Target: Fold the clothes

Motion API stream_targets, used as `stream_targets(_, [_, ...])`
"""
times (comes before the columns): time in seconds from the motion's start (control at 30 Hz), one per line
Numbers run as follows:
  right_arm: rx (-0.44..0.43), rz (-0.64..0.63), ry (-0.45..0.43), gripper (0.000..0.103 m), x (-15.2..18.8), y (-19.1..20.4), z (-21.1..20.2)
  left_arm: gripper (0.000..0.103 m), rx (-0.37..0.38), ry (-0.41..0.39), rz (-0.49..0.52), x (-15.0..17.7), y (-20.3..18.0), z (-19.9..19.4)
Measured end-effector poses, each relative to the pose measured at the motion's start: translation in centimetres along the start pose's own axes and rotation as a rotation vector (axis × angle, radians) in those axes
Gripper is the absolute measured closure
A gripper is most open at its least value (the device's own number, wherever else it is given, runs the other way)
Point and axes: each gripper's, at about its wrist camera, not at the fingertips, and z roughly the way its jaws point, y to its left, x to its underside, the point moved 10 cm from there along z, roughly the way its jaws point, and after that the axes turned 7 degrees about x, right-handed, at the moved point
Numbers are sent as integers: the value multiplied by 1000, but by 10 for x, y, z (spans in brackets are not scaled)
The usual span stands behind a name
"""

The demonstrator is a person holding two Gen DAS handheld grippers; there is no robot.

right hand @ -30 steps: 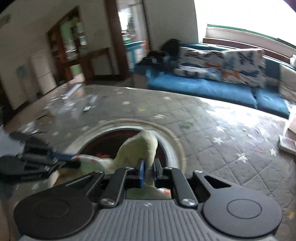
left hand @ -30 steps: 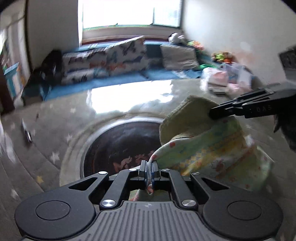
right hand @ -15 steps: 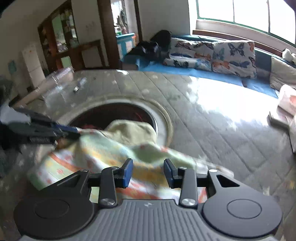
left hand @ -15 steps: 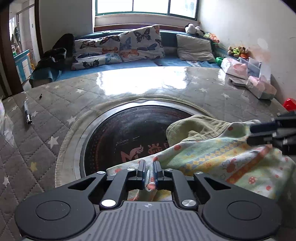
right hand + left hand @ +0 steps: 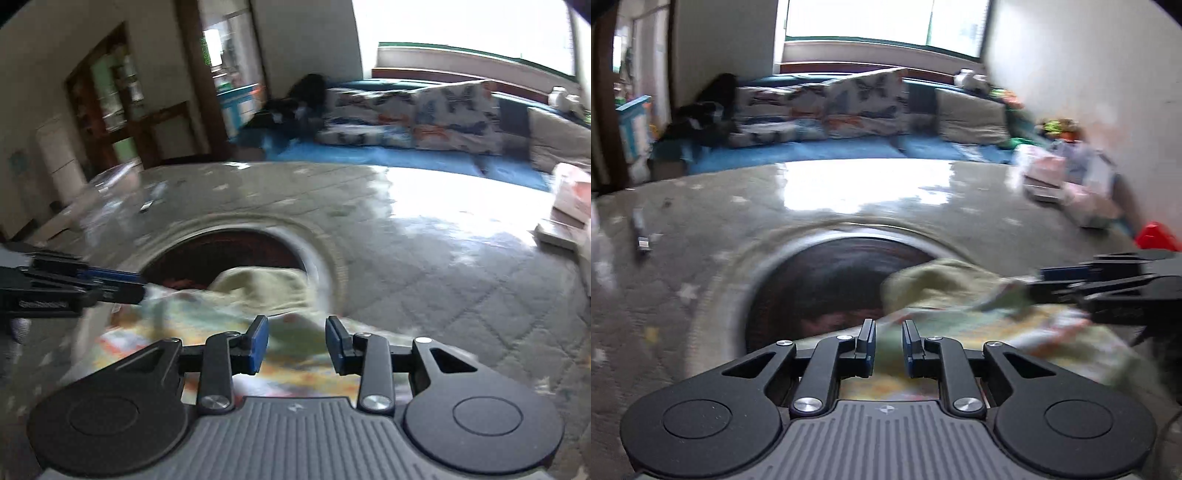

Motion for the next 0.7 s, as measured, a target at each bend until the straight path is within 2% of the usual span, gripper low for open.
stream_targets(0.07, [-24, -33, 20, 68, 2, 11, 3, 87, 62, 20, 6, 4, -18, 7])
stream_targets(0.23, [-21, -39, 53, 70, 4, 17, 23, 87, 88, 62, 19, 11, -36, 35])
stream_targets(0.33, [-22, -23, 55, 70, 2, 16, 30, 86, 51, 61, 8, 8, -30, 49])
stream_targets(0.5, [-24, -3, 58, 69, -2, 15, 39, 85, 30, 59, -47, 8, -15, 60])
stream_targets(0.7, [-19, -134, 66, 69, 14, 31, 13, 85, 18, 55, -46, 9, -14, 61])
